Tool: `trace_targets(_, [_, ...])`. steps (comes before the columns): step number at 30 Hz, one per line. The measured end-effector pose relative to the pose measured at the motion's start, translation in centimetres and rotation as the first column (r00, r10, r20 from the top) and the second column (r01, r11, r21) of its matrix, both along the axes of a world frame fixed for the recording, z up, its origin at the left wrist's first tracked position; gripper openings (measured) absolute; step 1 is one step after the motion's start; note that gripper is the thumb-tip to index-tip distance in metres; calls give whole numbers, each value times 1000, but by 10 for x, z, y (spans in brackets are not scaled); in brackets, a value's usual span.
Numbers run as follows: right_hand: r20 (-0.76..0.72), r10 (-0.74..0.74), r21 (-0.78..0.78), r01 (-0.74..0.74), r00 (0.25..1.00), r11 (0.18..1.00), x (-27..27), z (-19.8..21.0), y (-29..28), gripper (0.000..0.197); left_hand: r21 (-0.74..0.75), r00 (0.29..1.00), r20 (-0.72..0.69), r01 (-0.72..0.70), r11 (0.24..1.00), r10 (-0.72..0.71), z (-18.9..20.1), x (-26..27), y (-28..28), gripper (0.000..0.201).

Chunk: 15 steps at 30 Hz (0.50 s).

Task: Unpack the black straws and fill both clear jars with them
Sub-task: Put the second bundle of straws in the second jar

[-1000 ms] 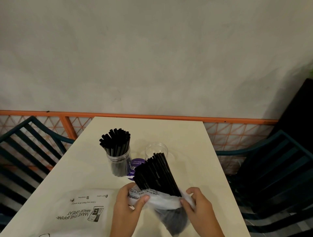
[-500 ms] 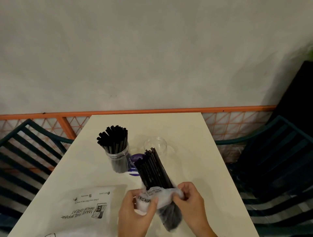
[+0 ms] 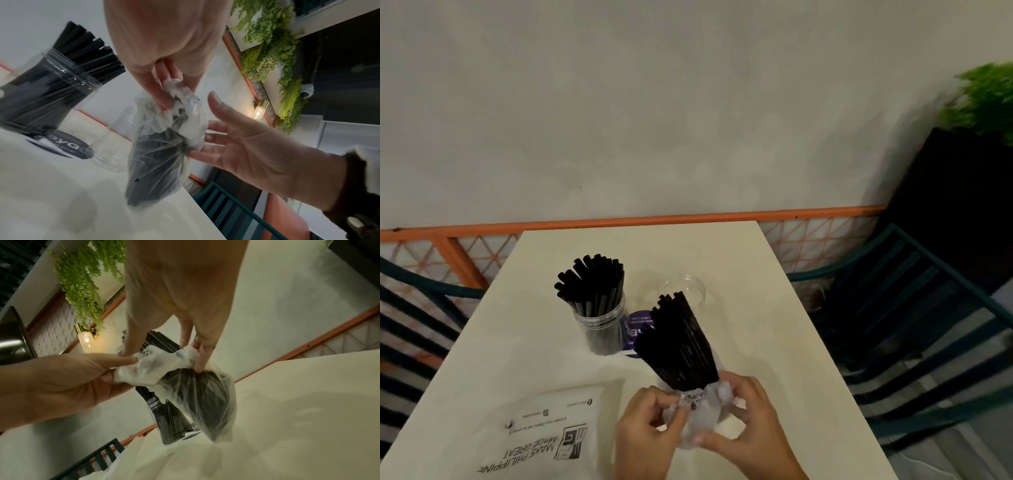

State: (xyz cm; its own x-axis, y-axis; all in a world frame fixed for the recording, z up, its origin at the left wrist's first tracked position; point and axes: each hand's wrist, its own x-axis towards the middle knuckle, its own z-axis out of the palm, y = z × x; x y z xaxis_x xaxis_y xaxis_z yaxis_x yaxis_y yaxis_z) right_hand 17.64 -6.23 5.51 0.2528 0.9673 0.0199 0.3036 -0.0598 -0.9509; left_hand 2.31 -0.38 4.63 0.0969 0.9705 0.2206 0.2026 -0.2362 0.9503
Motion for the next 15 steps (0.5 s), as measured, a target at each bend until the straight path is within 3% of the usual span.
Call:
trace_targets(2, [-18, -81, -49, 80, 997, 996, -3, -1, 0, 94, 40, 997, 35, 75, 996, -76, 5, 3, 0, 13])
trace_targets(7, [-6, -245, -84, 244, 970, 966, -5, -11, 0, 46, 25, 957, -2, 291, 956, -291, 12, 8, -4, 14])
trace_targets(11, [13, -306, -82, 306, 952, 949, 1, -23, 0, 47, -17, 871, -135, 475, 880, -472, 10, 0, -2, 17])
trace_targets(13, [12, -337, -87, 337, 941, 938, 4, -31, 0, 47, 85, 894, -212, 419, 904, -395, 19, -4, 3, 12])
trace_targets(15, [-26, -350, -105, 346, 936, 932, 7, -40, 0, 45, 274, 956, -209, 257, 927, -204, 34, -5, 11, 18])
